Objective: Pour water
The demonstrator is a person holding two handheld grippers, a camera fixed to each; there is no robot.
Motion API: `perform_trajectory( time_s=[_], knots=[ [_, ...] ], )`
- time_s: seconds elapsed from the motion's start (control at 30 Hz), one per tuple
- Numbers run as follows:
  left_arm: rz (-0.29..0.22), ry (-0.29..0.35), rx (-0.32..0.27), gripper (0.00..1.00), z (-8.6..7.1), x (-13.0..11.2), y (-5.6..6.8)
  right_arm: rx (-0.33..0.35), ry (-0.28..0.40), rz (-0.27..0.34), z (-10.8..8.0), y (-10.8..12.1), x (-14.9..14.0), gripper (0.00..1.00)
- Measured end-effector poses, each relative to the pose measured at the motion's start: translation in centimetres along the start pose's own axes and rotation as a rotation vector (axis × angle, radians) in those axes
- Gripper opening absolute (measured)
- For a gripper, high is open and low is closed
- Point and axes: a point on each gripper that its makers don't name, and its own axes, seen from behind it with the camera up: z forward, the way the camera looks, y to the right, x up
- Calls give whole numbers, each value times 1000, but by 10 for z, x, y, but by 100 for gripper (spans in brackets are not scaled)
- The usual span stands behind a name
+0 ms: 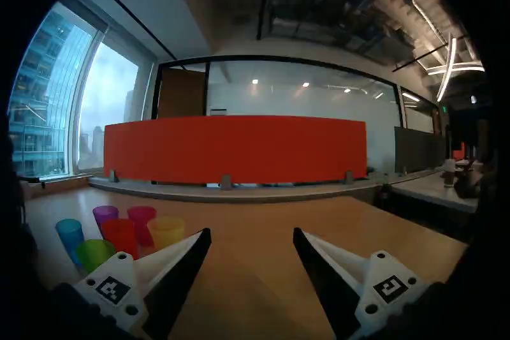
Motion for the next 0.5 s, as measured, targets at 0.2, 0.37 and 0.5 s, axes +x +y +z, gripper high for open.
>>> perform_trajectory(
  time_s=[0.2, 0.37, 0.5],
  knots=[
    [-17, -19, -21, 97, 2, 19, 4, 1, -39, 25, 0, 2, 17, 100],
    [-47, -41, -62, 97, 7, 45, 16, 25, -70, 21, 4, 3, 45, 100],
    [-74, -38, -88, 97, 10, 75, 21, 54, -85, 8, 7, 1, 69, 100]
  ],
)
